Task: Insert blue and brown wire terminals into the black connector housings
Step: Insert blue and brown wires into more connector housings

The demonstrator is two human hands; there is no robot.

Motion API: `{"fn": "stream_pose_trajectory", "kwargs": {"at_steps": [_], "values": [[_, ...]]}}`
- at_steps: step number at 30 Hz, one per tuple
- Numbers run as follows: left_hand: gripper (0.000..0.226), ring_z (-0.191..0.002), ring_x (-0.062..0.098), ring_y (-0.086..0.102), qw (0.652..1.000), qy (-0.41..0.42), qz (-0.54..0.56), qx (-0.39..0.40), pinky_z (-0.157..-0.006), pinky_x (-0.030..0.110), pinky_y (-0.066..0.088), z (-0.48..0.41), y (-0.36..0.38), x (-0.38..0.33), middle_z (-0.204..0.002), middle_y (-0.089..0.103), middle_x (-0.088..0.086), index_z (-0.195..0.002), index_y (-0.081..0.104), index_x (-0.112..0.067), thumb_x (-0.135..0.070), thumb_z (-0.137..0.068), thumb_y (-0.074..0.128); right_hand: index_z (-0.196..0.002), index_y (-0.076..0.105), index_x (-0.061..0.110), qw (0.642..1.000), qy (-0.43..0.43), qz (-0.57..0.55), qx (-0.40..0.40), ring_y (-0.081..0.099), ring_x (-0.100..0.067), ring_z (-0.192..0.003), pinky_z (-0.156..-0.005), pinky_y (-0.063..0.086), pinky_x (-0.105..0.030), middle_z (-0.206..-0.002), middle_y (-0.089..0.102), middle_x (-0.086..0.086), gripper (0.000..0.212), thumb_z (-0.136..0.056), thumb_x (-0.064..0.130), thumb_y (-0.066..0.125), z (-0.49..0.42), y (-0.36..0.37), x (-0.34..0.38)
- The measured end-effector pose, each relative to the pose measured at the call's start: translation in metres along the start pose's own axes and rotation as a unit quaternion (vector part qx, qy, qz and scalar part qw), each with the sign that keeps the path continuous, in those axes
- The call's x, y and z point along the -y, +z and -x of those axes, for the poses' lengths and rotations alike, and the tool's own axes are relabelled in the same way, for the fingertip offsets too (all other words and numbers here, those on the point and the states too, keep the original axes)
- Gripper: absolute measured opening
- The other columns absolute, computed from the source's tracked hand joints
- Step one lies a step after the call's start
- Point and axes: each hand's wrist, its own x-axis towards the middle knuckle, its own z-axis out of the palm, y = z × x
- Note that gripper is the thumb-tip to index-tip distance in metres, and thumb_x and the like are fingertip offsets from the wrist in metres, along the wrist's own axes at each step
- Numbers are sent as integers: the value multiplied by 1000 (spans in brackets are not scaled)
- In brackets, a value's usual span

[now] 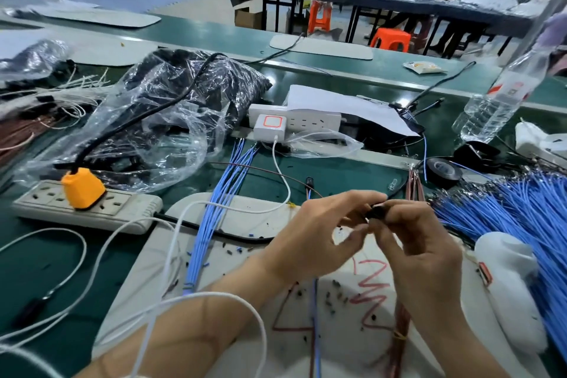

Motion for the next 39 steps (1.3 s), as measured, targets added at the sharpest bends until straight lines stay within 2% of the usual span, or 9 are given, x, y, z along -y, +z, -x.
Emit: {"fn": "stream_pose_trajectory", "kwargs": {"at_steps": [4, 7, 12, 16, 19, 24, 28, 35, 39], "values": [[20, -82, 13, 66, 997, 35, -43, -61, -78, 25, 55, -3, -17, -11, -97, 69, 7, -109, 63, 0, -4, -89, 62, -93, 64, 15, 999, -18, 25, 35, 66, -12, -88, -79, 52, -16, -97, 66, -3, 17, -84, 1, 68, 0, -1, 10], [13, -72, 13, 69, 981, -29, 5, -190, -71, 30, 58, -20, -44, -14, -87, 68, 5, -103, 59, -11, -6, -90, 58, -82, 66, 22, 990, 70, 96, 81, 65, -11, -65, -64, 54, -20, -73, 69, -1, 25, -84, -3, 67, -13, 5, 16], [10, -70, 12, 71, 971, -44, 20, -235, -68, 29, 58, -47, -120, -12, -84, 68, 2, -102, 54, -10, -7, -92, 54, -72, 65, 22, 926, 107, 174, 316, 54, -2, -44, -49, 47, -16, -54, 64, 14, 16, -87, 18, 69, -14, 77, 39], [12, -67, 20, 68, 968, -111, 73, -211, -71, 38, 58, -57, -130, -6, -81, 67, 10, -98, 55, -9, 2, -93, 52, -76, 66, -2, 867, 196, 239, 391, 64, -22, -62, -61, 55, -30, -74, 72, -19, 44, -84, 41, 71, -23, 152, 38], [16, -68, 21, 69, 977, -135, 62, -155, -69, 34, 57, -52, -131, 0, -84, 66, 12, -96, 56, -13, 2, -93, 52, -70, 59, -1, 851, 233, 264, 390, 63, -31, -68, -72, 56, -41, -78, 68, -20, 41, -78, 34, 78, -33, 177, 29], [17, -66, 18, 67, 965, -195, 142, -100, -72, 34, 60, -25, -126, 10, -78, 63, 14, -95, 53, -4, 12, -93, 46, -58, 52, 7, 833, 398, 158, 350, 44, -12, -24, -34, 40, -19, -32, 50, 0, 33, -88, 15, 66, -37, 181, 24], [15, -68, 16, 65, 968, -205, 98, -106, -74, 32, 59, -1, -117, 21, -78, 62, 13, -97, 50, -3, 10, -95, 43, -70, 56, 0, 837, 471, -39, 276, 54, -13, -32, -35, 45, -18, -43, 58, -5, 18, -88, -2, 59, -33, 158, 32], [14, -66, 18, 67, 983, -136, -112, -58, -68, 44, 57, 22, -111, 35, -81, 62, -5, -106, 43, -13, -2, -97, 44, -75, 53, -3, 798, 520, -155, 263, 64, -17, -43, -41, 51, -20, -52, 63, -14, 14, -89, -6, 50, -13, 120, 51], [10, -57, 19, 62, 974, -142, -171, -45, -59, 47, 53, 33, -108, 42, -81, 62, -8, -107, 41, -11, -6, -98, 42, -72, 49, 1, 818, 490, -190, 234, 64, -20, -45, -41, 50, -20, -54, 65, -15, 18, -89, -3, 43, 7, 103, 64]]}}
